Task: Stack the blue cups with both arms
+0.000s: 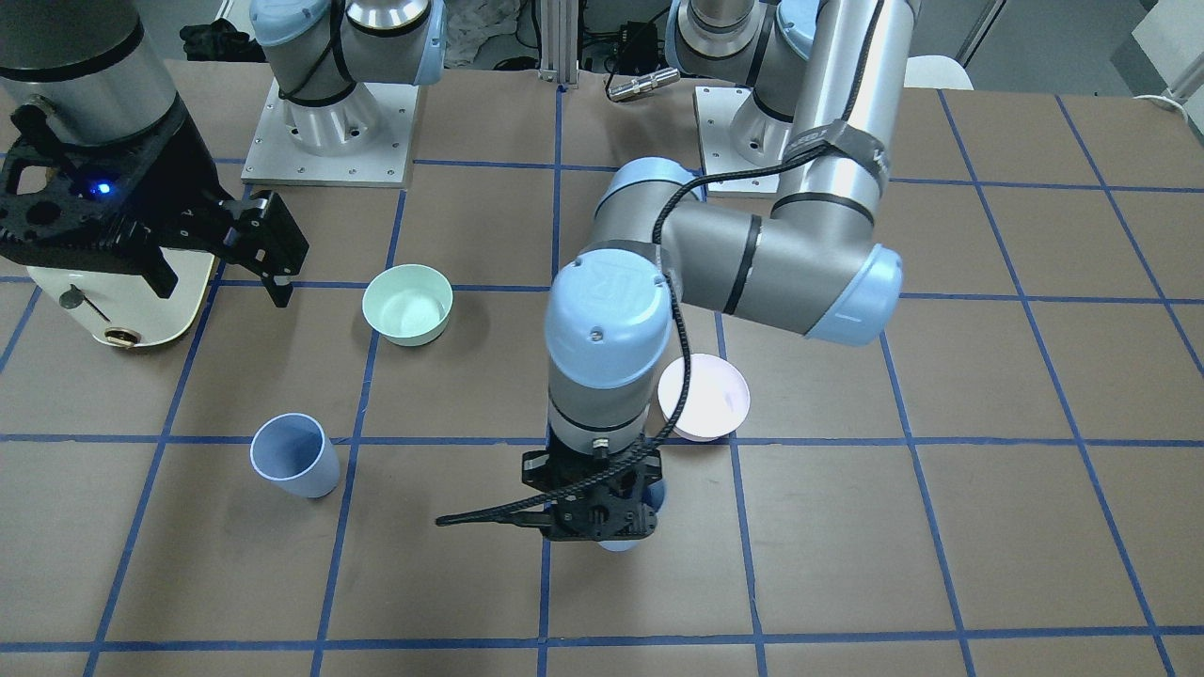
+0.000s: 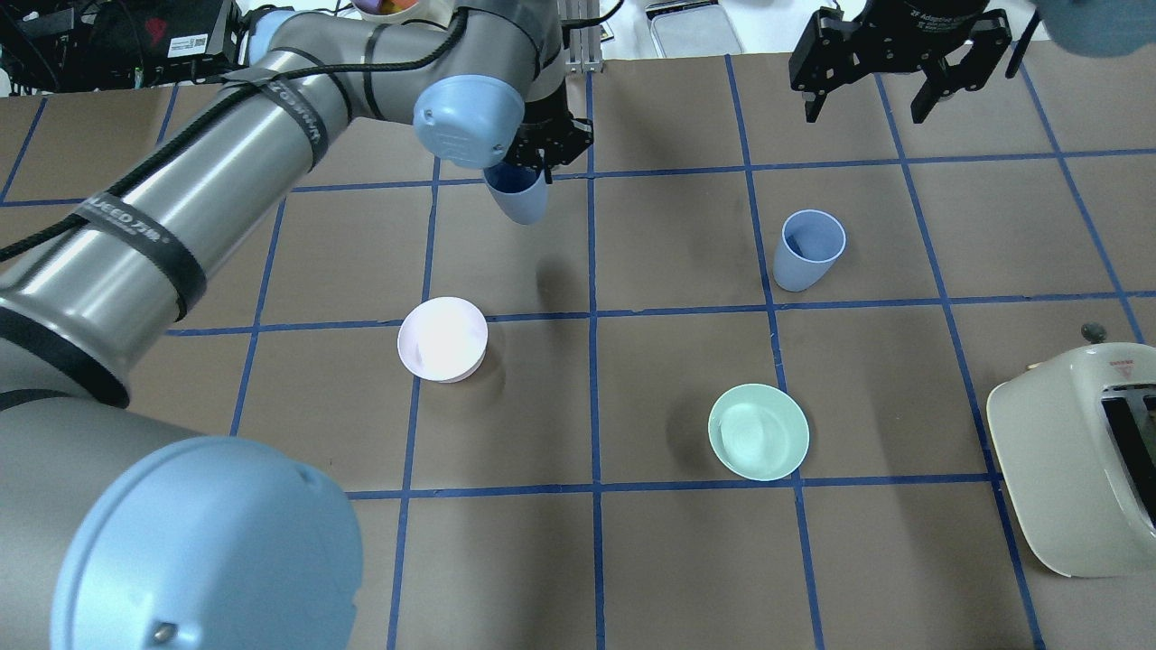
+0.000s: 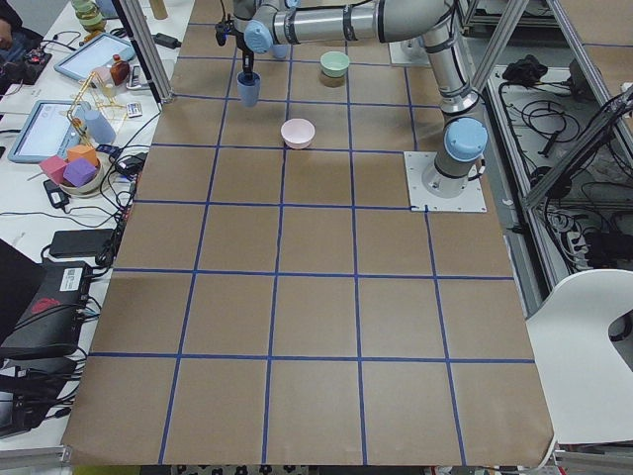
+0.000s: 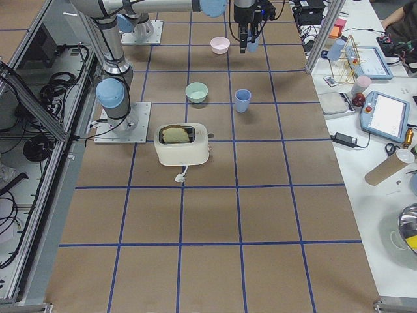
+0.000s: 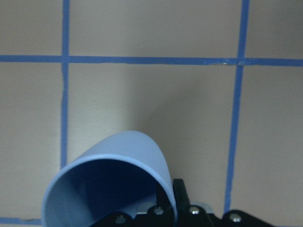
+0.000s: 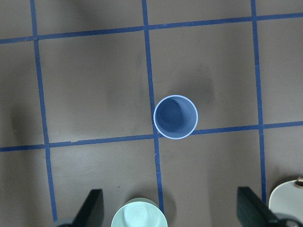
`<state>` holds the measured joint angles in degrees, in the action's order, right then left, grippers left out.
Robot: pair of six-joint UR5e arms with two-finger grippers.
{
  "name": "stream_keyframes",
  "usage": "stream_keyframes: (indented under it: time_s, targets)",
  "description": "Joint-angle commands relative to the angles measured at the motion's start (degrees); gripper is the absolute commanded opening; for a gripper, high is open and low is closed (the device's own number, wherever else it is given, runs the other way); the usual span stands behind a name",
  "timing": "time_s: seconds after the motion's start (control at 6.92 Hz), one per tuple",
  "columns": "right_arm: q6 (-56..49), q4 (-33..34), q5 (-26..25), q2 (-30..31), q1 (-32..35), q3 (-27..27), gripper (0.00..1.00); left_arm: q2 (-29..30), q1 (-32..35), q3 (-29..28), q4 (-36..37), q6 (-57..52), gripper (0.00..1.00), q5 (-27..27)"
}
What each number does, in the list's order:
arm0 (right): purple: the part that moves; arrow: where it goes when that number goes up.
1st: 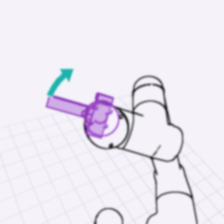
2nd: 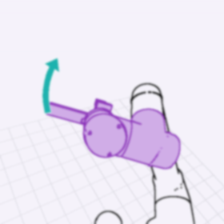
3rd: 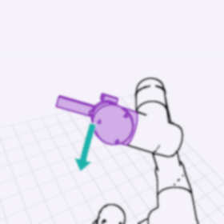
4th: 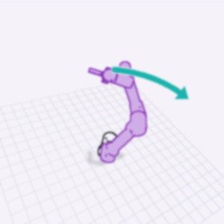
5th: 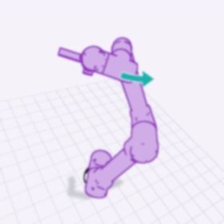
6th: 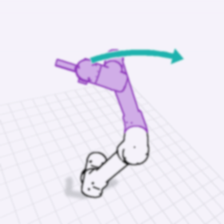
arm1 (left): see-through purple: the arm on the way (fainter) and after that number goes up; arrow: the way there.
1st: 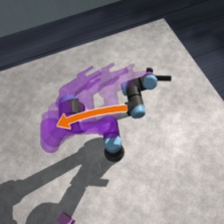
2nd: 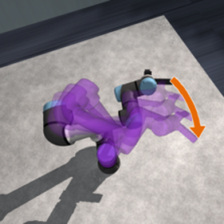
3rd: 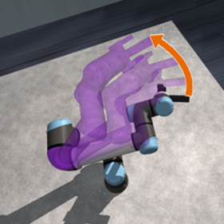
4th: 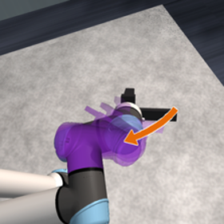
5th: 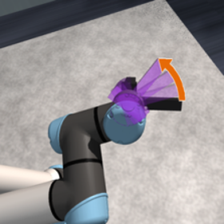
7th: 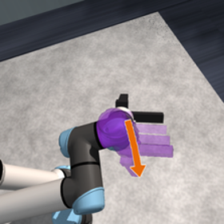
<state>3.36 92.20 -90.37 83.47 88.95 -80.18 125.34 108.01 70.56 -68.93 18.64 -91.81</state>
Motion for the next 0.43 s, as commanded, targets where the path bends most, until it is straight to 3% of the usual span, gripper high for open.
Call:
stream_keyframes:
  time_s: [0.0, 0.14, 0.29]
  targets:
    - [-0.02, 0.00, 0.10, -0.06, 0.08, -0.06, 1.00, 3.41, 3.34, -1.31, 0.55, 0.62, 0.00, 1.89]
    - [-0.02, 0.00, 0.02, -0.06, -0.01, -0.06, 1.00, 4.20, 3.52, -1.13, 0.20, 0.35, 0.00, 1.99]
    - [-0.02, 0.00, 0.01, -0.06, -0.01, -0.15, 1.00, 4.38, 3.52, -1.04, 0.02, -0.09, 0.25, 1.29]
